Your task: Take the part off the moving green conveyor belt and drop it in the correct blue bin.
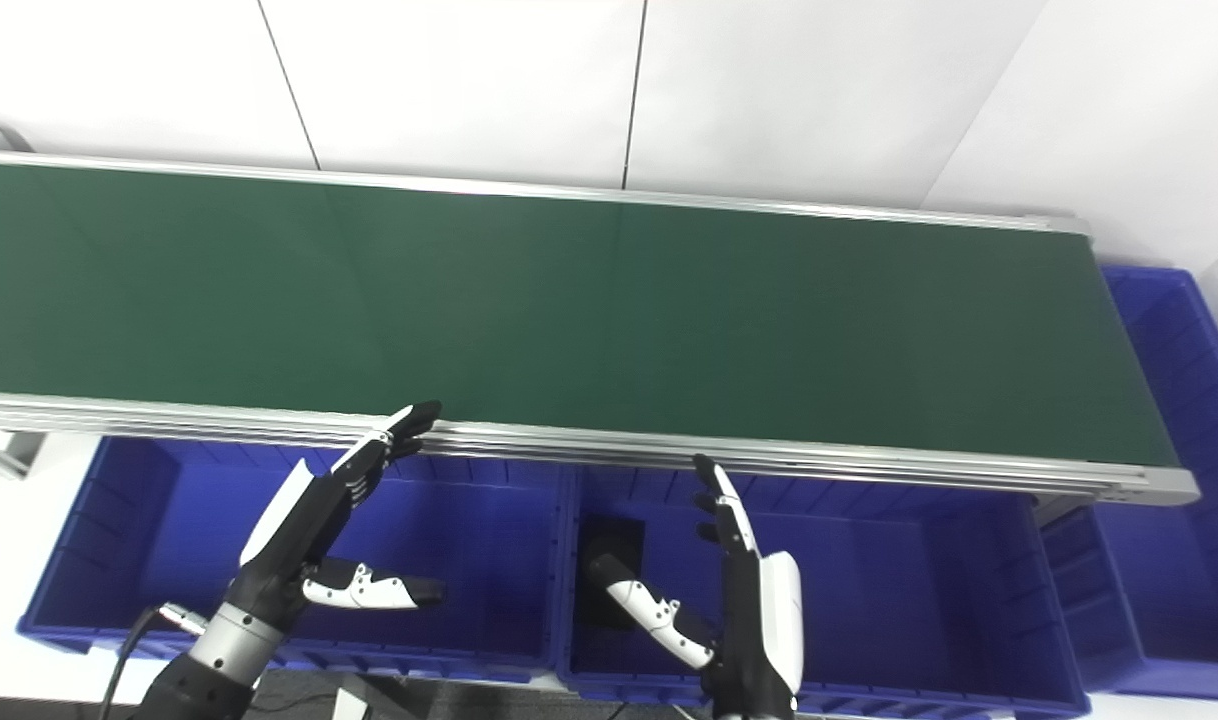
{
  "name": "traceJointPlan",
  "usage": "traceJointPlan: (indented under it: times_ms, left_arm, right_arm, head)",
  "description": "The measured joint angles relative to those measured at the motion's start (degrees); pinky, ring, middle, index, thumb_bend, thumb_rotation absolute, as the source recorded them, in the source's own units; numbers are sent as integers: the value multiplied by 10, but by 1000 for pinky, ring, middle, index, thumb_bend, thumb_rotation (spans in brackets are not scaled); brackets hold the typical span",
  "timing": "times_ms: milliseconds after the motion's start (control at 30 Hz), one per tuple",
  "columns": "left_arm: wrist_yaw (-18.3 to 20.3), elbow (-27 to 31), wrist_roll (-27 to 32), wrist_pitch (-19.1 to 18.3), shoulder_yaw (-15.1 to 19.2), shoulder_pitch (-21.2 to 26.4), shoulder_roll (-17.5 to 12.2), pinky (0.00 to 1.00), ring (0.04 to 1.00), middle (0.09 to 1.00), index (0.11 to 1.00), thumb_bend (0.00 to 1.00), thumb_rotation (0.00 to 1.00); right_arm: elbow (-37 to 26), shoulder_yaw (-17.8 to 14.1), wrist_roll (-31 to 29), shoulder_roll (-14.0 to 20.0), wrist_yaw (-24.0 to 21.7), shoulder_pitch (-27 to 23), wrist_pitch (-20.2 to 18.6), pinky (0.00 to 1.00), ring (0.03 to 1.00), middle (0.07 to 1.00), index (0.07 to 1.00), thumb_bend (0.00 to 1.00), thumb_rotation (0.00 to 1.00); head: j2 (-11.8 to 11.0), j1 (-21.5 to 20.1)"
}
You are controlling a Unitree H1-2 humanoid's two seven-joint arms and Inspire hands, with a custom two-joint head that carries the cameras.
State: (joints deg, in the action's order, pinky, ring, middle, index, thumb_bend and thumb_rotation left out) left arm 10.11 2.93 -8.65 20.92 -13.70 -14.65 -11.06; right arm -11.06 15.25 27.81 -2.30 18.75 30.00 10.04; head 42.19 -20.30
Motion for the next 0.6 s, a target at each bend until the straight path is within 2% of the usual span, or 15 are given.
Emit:
traceJointPlan:
  times_ms: [67, 167, 367, 600]
  left_arm:
    - [1, -1, 0, 0, -1, 1, 0, 903, 934, 938, 906, 919, 387]
    - [1, -10, 0, 2, -2, 4, 1, 877, 928, 941, 911, 920, 382]
    - [-2, -30, 6, 14, -1, 6, 14, 953, 954, 936, 913, 934, 383]
    - [-16, -53, 24, 31, 22, 0, 34, 978, 970, 960, 934, 920, 407]
  right_arm:
    - [6, -1, -18, -2, 1, 5, 16, 762, 823, 877, 915, 702, 714]
    - [14, -2, -49, -6, 1, 9, 42, 762, 815, 868, 909, 698, 703]
    - [49, -12, -101, -7, 0, 6, 112, 774, 811, 859, 901, 686, 706]
    - [53, -17, -127, -6, -21, 1, 127, 796, 824, 862, 902, 670, 706]
  head:
    - [-6, 5]
    - [-7, 8]
    - [-12, 14]
    - [-14, 14]
